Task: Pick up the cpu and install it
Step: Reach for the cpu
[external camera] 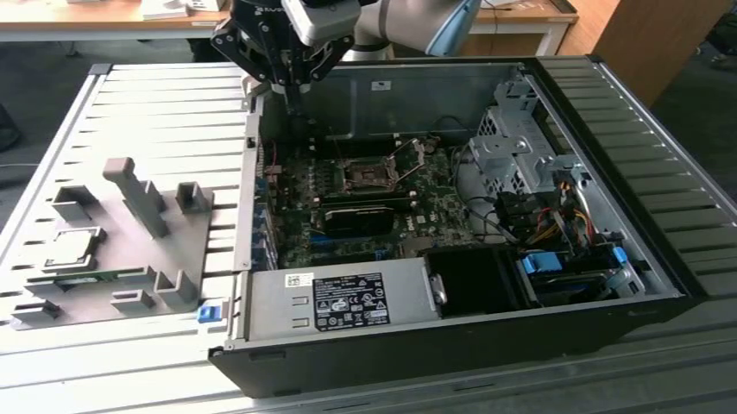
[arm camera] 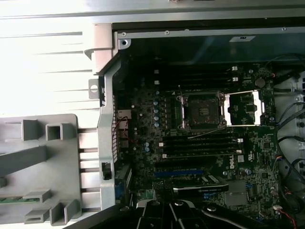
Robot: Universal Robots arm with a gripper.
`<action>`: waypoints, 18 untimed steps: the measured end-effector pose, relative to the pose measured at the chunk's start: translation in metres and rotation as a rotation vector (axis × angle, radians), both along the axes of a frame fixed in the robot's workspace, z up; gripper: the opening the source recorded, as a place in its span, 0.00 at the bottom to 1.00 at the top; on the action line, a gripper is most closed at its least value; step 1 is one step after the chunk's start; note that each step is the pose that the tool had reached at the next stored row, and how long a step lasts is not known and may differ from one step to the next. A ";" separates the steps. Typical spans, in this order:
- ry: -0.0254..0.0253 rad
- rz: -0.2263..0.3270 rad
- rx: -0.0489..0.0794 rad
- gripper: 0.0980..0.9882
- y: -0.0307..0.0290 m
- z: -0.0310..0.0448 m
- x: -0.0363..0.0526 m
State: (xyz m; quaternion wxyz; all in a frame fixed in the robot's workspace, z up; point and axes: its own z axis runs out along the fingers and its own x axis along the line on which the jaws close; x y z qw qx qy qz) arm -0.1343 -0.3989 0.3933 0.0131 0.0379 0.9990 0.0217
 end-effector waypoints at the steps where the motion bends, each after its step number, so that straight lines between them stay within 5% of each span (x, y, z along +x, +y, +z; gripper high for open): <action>1: 0.0000 0.000 0.000 0.01 0.0000 0.0000 -0.0007; 18: 0.0000 0.000 0.000 0.01 0.0000 0.0000 -0.0159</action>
